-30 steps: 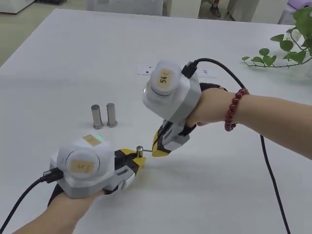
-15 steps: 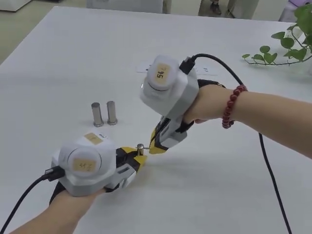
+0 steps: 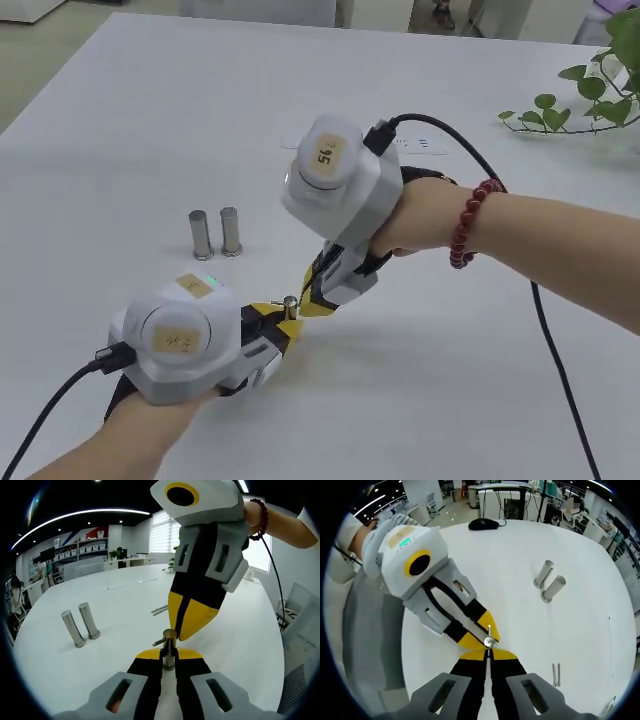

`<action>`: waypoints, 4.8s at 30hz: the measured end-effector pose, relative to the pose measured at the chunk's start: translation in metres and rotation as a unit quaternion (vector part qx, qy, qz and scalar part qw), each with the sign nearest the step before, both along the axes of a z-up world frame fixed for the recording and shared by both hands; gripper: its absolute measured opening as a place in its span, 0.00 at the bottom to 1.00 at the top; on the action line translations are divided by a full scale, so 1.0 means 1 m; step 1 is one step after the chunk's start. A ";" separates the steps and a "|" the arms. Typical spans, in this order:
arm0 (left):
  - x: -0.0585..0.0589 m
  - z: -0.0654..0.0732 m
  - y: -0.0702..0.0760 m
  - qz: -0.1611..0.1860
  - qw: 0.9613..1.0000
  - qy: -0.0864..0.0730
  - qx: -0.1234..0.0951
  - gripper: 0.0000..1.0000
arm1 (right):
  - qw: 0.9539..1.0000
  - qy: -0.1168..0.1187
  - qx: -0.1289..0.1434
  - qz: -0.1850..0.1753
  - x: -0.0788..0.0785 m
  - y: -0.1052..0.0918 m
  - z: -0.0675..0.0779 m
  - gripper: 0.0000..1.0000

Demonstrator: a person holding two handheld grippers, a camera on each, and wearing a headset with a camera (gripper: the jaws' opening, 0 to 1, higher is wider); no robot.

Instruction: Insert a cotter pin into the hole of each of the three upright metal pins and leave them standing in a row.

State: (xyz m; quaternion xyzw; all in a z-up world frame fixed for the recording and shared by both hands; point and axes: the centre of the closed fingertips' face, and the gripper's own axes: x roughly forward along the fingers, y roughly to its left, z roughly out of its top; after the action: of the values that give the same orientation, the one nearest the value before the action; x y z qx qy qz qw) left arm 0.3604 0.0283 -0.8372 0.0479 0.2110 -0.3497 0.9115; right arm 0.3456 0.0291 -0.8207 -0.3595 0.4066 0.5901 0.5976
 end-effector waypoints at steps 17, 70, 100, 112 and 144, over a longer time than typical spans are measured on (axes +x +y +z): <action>0.000 -0.001 0.000 0.005 1.000 0.000 0.002 0.07 | 1.000 -0.006 0.014 -0.009 0.004 -0.009 0.002 0.12; -0.003 -0.008 0.004 0.016 1.000 0.018 0.014 0.23 | 0.998 0.013 0.044 -0.042 0.000 -0.001 -0.002 0.15; -0.029 0.034 0.024 -0.003 1.000 0.005 -0.028 0.55 | 0.991 -0.008 0.113 -0.067 0.000 0.015 0.009 0.21; -0.048 0.053 0.029 -0.014 0.999 -0.005 -0.032 0.61 | 0.990 -0.021 0.124 -0.066 0.003 0.016 0.005 0.16; -0.061 0.063 0.049 0.005 1.000 -0.019 -0.019 0.62 | 0.993 -0.032 0.107 -0.032 0.006 0.022 -0.002 0.11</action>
State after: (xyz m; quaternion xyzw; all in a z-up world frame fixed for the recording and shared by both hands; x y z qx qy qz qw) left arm 0.2989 0.0772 -0.7738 0.0361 0.1867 -0.3481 0.9180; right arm 0.3512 0.0508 -0.8229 -0.2988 0.3329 0.5988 0.6644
